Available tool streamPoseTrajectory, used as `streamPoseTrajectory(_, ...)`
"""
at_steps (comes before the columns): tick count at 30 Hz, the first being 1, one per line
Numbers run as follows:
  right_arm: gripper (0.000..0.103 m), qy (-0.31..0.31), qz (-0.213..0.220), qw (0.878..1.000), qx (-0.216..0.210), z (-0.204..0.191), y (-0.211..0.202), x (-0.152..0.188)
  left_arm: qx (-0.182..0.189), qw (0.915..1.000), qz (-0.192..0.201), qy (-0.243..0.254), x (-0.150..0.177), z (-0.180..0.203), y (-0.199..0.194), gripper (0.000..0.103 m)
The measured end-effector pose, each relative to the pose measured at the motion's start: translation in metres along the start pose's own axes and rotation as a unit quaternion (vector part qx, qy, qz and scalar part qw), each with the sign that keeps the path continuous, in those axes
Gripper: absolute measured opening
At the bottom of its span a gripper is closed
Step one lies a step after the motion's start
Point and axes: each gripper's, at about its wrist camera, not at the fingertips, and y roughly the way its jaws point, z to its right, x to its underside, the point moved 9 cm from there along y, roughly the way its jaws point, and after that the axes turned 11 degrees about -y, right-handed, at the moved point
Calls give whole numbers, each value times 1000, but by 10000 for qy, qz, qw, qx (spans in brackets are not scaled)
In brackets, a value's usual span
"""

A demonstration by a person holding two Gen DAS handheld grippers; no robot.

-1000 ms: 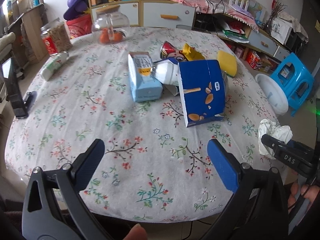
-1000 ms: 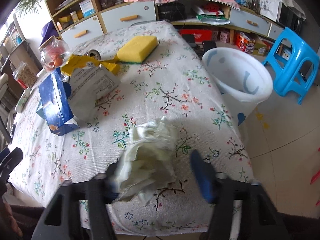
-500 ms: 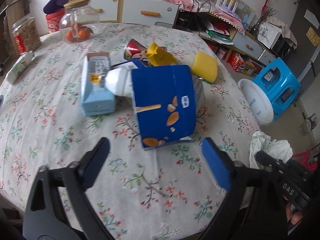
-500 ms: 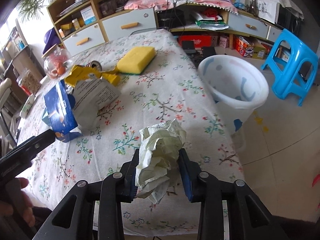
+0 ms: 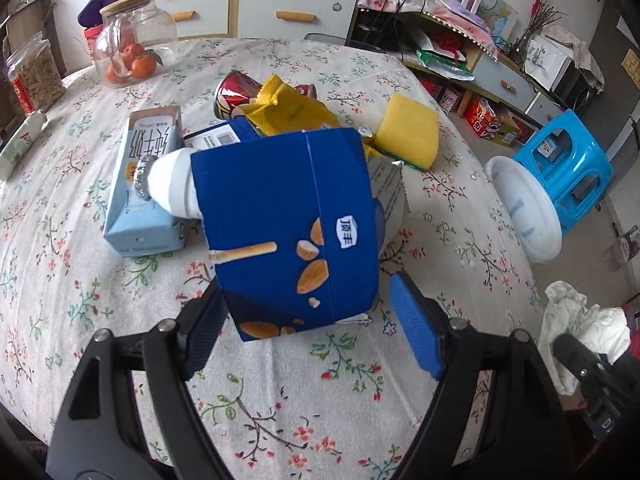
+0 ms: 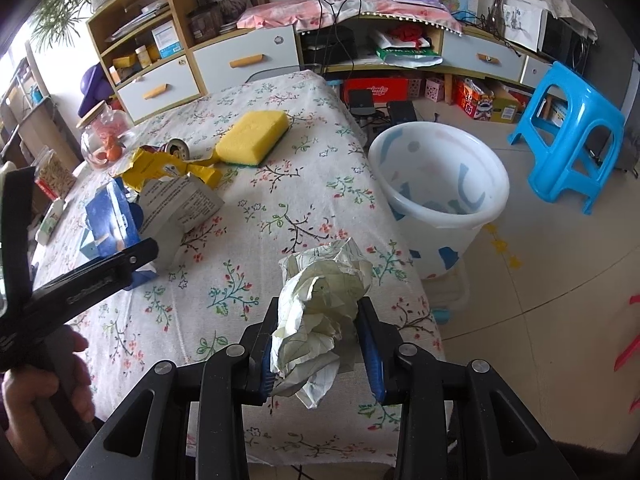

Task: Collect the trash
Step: 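Carry the tissue to the white bin and open the right gripper while the left gripper grasps the blue box, then carry the blue snack box over the bin and release it with the left gripper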

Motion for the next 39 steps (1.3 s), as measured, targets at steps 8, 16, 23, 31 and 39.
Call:
streamPoseTrajectory(8,36,192,17,9997,-168,16,-17,-16,135,9999,-46,-42,-1,-4,-9,71)
streamPoseTrajectory(16,36,387,-10,9987,-332,55,-25,-58,414,9988,-19,256,-4,3,-48,71)
streamPoseTrajectory(23,36,870,-254,9959,-60,122,9,-82,523,9978,89,407,-23,20,-63,71)
streamPoseTrajectory(31,40,1763,-426,9824,-450,177,51,-88,740,9944,-156,743,-39,83,-43,71)
streamPoseTrajectory(39,73,2187,-318,9734,-612,205,49,-91,1081,9843,-650,1234,-33,153,-1,71)
